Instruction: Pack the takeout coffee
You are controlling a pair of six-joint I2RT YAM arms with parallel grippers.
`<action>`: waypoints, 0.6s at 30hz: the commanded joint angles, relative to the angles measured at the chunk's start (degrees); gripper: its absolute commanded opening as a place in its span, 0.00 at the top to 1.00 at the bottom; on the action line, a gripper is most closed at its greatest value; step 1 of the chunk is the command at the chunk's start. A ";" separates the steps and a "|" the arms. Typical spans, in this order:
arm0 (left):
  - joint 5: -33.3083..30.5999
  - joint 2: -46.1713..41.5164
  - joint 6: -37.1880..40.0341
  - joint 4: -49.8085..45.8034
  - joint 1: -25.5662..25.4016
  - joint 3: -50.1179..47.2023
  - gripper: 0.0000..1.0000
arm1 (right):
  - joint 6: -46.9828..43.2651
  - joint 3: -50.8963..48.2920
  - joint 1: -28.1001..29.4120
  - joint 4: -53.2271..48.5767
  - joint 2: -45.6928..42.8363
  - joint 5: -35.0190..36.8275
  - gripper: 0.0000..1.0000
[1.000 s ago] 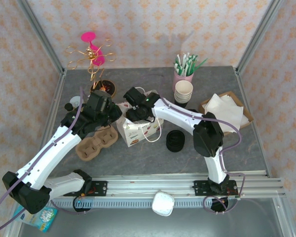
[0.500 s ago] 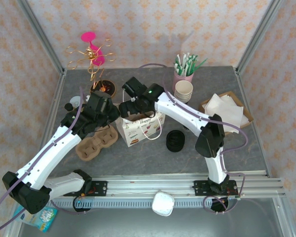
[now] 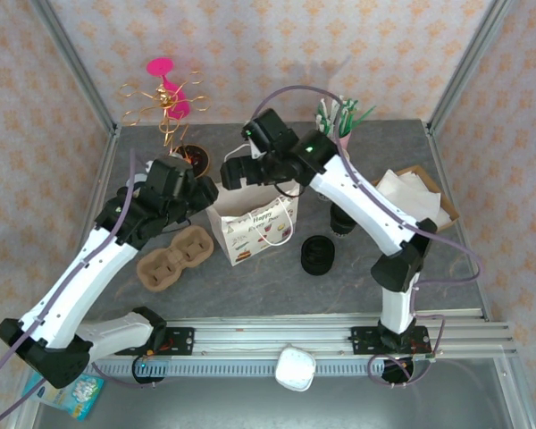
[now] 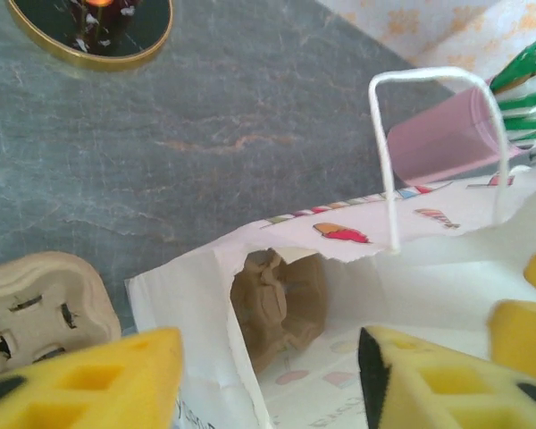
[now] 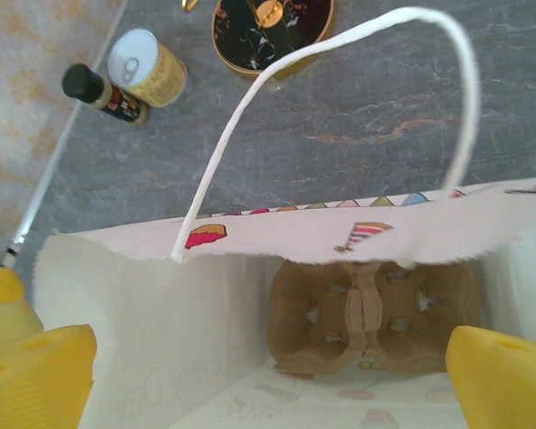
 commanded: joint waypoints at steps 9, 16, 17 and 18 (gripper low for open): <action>2.44 10.68 30.16 -4.77 -0.12 17.25 0.27 | 6.15 -11.20 -7.10 -0.96 -16.28 2.21 0.00; 1.88 21.43 41.69 -6.54 -4.00 23.44 0.16 | 7.71 -24.87 -11.60 1.98 -23.96 0.87 0.00; 2.27 22.33 43.10 -6.71 -4.95 24.36 0.14 | 7.83 -25.74 -11.74 2.07 -24.30 0.84 0.00; 2.25 23.00 44.56 -6.11 -5.69 24.49 0.11 | 7.91 -26.91 -11.76 2.23 -24.75 0.87 0.00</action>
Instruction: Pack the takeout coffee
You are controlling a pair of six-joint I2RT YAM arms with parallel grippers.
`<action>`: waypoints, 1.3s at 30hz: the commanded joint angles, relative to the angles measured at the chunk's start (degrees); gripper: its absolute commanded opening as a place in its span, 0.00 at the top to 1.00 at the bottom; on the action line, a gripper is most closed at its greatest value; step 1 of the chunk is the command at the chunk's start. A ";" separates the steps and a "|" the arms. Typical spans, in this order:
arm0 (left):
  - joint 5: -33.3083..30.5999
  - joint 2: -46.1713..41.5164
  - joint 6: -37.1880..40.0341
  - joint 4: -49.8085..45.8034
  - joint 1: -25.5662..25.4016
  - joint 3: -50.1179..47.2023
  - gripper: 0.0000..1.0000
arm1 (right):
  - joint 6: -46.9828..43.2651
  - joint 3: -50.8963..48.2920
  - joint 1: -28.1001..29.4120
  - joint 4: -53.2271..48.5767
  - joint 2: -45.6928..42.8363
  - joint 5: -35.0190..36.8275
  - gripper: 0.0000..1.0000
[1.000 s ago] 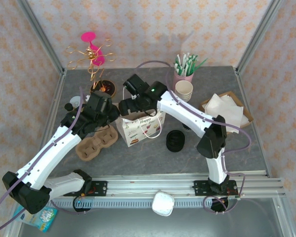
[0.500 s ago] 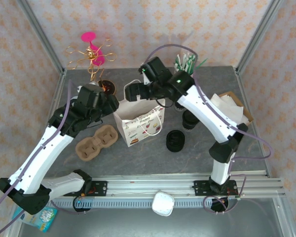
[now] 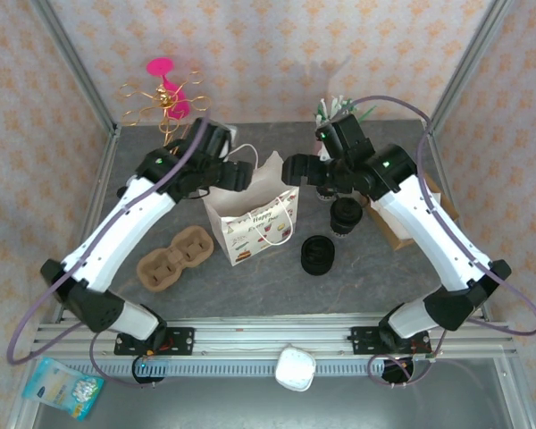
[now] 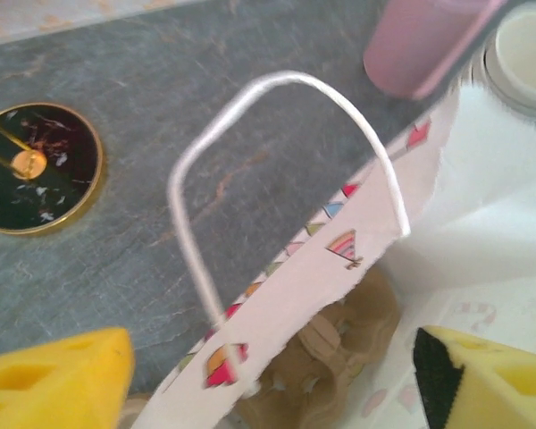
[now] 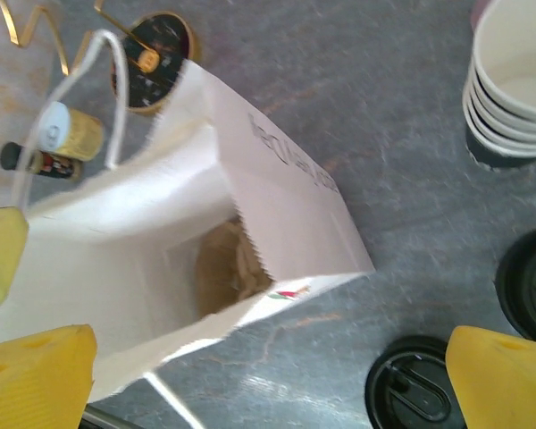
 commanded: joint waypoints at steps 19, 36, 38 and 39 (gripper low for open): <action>-4.26 12.18 8.18 -6.60 -0.45 11.38 0.74 | 0.40 -6.92 -1.34 1.98 -3.70 2.04 0.00; 3.22 4.23 -14.84 -1.67 0.35 1.62 0.99 | -0.23 -6.43 -3.27 -1.91 -3.26 8.30 0.00; 2.57 2.47 -17.36 -0.57 0.88 -0.07 0.99 | -0.51 -6.57 -3.99 -2.42 -3.34 8.97 0.00; 2.20 1.59 -18.74 0.15 1.23 -1.02 0.99 | -0.55 -6.69 -4.51 -2.62 -3.34 9.30 0.00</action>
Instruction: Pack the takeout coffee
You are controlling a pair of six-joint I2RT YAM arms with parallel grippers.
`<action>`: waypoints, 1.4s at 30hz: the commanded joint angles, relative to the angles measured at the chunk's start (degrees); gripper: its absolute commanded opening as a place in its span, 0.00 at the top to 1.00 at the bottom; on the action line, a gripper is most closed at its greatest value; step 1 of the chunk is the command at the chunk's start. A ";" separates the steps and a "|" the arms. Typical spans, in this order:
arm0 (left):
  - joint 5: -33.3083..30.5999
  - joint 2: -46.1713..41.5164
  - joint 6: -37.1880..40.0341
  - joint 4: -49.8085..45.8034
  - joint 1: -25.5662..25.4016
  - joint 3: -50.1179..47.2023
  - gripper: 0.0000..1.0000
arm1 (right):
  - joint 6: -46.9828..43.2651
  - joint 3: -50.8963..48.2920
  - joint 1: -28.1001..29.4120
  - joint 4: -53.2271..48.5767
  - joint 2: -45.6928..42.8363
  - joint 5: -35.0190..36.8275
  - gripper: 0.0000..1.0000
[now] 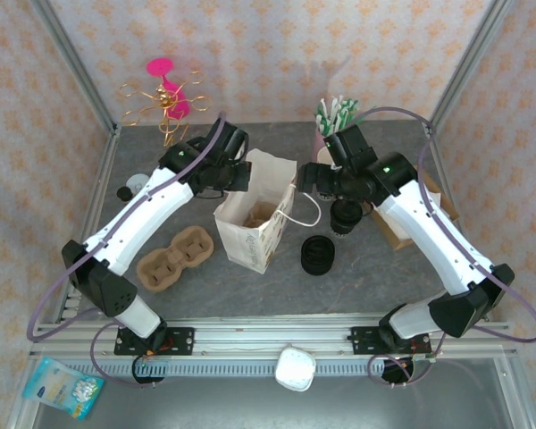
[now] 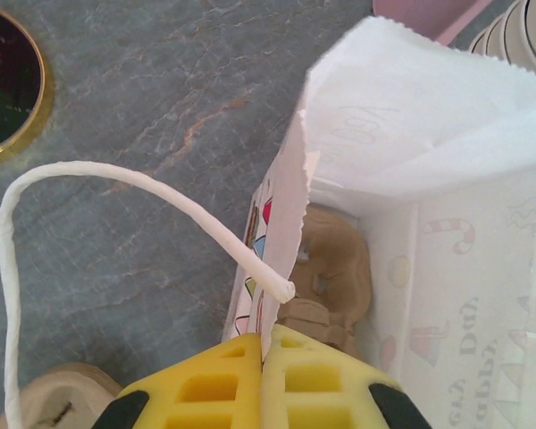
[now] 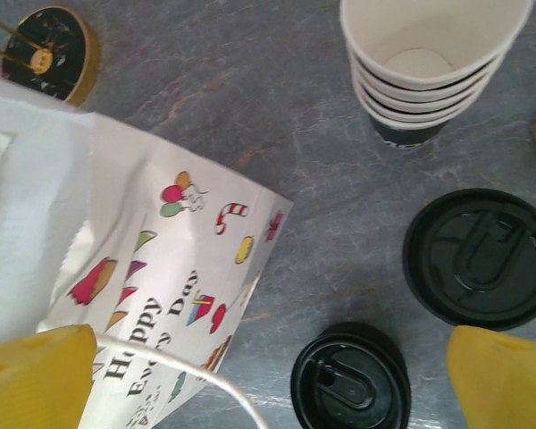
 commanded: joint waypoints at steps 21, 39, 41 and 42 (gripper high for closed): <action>-0.57 -9.30 -11.75 7.15 3.50 -7.29 0.59 | -0.15 -16.07 -9.75 3.04 0.96 6.43 0.06; 0.30 -11.68 -10.04 9.62 4.71 -11.12 0.62 | -4.04 -18.40 -11.18 7.82 8.18 5.97 0.11; 0.34 -11.69 -9.93 9.44 4.71 -11.10 0.62 | -4.39 -18.12 -11.22 7.55 9.10 5.93 0.12; 0.19 -11.78 -9.95 9.40 4.78 -11.18 0.62 | -4.57 -18.02 -11.19 7.49 9.46 5.64 0.15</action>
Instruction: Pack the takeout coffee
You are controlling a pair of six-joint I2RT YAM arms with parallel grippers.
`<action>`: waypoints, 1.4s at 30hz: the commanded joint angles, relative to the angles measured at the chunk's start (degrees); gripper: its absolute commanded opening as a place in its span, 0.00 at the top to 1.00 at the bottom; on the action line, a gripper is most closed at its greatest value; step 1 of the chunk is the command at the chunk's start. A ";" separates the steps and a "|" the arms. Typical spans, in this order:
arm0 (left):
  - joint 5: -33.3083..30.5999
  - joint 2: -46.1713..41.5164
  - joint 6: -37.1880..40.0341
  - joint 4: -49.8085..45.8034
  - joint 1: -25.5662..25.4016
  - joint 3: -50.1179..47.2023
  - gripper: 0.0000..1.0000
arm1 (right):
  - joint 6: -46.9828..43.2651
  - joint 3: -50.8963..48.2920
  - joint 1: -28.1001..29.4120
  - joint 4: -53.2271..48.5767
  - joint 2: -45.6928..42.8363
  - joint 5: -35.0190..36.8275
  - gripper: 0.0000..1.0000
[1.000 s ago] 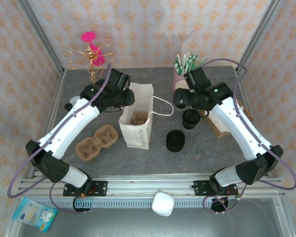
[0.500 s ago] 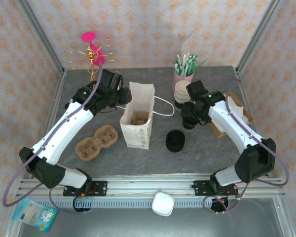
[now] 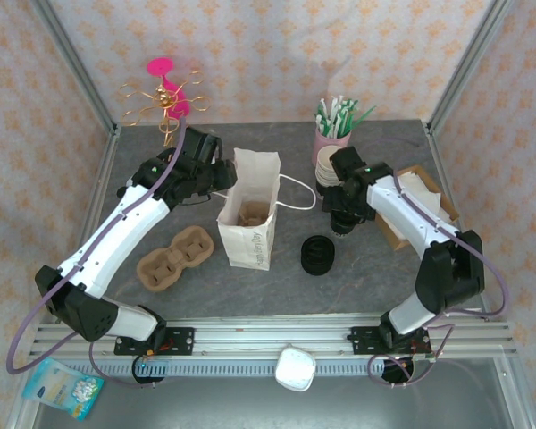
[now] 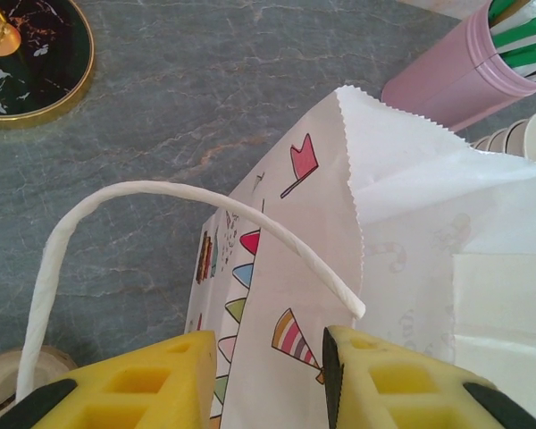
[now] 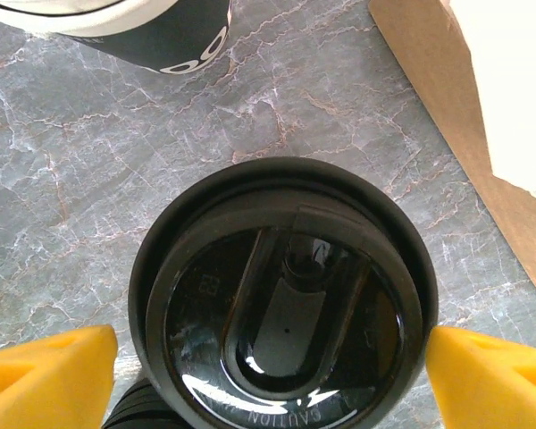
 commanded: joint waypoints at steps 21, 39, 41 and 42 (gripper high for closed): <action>-1.12 -2.32 0.56 0.81 1.05 -0.97 0.66 | -2.83 -0.45 -0.30 -0.53 1.26 2.27 0.31; -1.24 -1.80 -0.32 2.65 1.68 -2.18 0.81 | -3.77 2.65 -0.16 -5.79 -3.73 0.72 0.37; -1.50 -1.77 -0.27 2.96 1.72 -2.21 0.85 | -3.76 2.94 -0.16 -6.27 -4.03 0.55 0.37; -1.61 -1.81 -0.27 3.10 1.76 -2.13 0.87 | -3.89 3.21 -0.10 -6.74 -4.12 0.46 0.38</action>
